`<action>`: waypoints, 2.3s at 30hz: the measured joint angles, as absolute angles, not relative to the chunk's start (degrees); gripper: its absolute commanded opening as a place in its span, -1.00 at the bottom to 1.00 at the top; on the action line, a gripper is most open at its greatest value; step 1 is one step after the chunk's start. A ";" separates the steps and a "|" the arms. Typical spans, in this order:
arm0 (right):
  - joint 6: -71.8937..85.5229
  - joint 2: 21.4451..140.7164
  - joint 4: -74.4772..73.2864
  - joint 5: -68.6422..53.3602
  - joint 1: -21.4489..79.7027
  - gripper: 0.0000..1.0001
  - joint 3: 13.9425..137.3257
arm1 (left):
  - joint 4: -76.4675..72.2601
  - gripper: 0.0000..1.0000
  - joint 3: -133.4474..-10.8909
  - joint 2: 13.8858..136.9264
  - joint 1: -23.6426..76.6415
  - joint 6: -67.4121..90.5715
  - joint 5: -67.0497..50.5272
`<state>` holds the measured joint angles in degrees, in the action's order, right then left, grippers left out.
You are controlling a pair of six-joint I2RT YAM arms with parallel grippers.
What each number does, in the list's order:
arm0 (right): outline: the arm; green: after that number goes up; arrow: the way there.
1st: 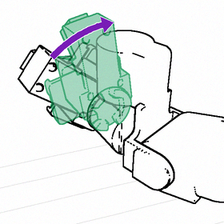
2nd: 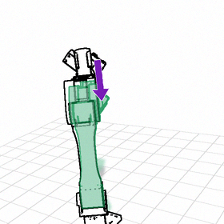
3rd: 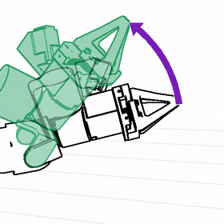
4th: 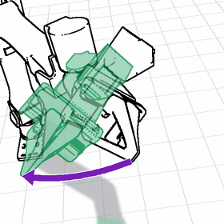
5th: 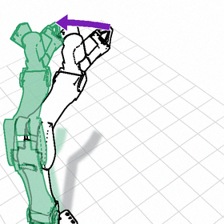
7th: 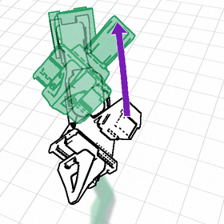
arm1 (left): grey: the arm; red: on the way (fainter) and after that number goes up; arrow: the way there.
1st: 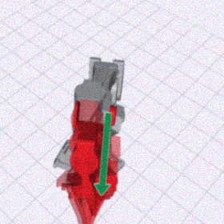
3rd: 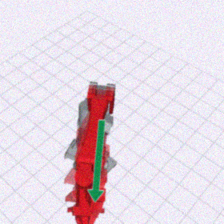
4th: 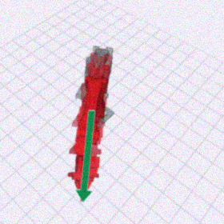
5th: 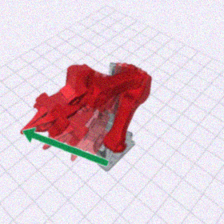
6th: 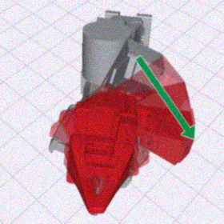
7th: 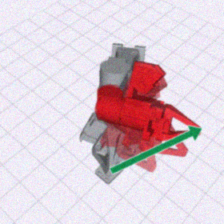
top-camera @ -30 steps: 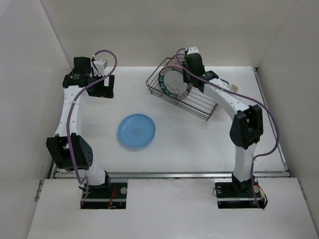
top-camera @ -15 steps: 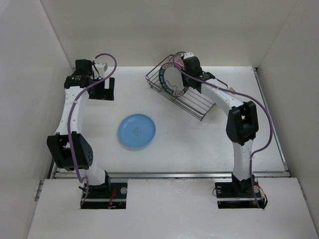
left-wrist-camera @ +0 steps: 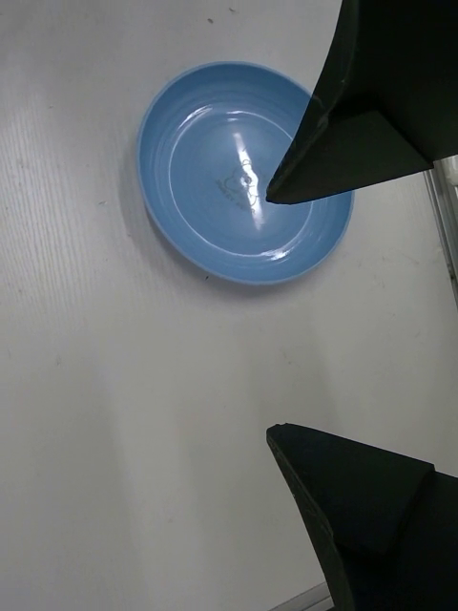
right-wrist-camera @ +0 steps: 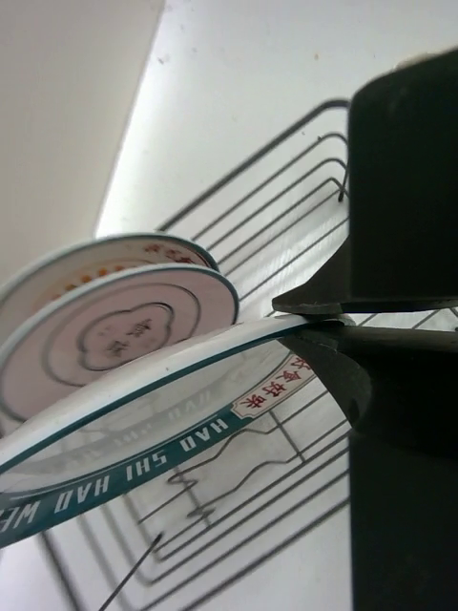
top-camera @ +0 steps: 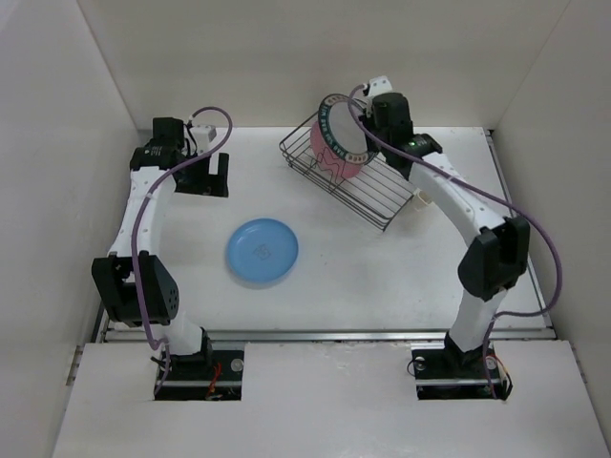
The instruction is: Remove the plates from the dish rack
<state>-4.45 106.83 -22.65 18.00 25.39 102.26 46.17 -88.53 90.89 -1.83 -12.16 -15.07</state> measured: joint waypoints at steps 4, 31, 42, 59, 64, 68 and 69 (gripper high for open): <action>-3.25 99.98 -22.20 16.45 25.85 -1.00 102.26 | 46.61 1.00 -88.66 90.91 -1.02 -12.84 -17.12; 13.32 118.93 -18.00 -39.59 35.22 -1.00 97.03 | 52.45 -1.00 -89.71 99.57 -0.32 -15.33 -31.09; 12.21 119.33 -20.58 -34.48 35.03 0.29 102.59 | 55.55 -1.00 -92.33 99.72 -2.13 -15.09 -33.74; 12.51 106.85 -21.71 -10.74 30.28 0.52 105.84 | 47.20 -1.00 -100.97 117.27 -25.23 2.20 -29.06; 13.26 108.18 -24.84 3.05 25.96 0.32 108.09 | 47.55 -0.99 -101.84 123.63 -25.26 4.23 -30.87; 12.40 112.51 -25.50 10.68 23.18 0.32 112.29 | 47.75 -0.66 -102.48 123.87 -25.26 4.43 -31.33; 11.86 113.86 -25.61 12.12 22.90 0.32 113.23 | 47.70 -0.58 -102.45 123.90 -25.23 4.36 -30.83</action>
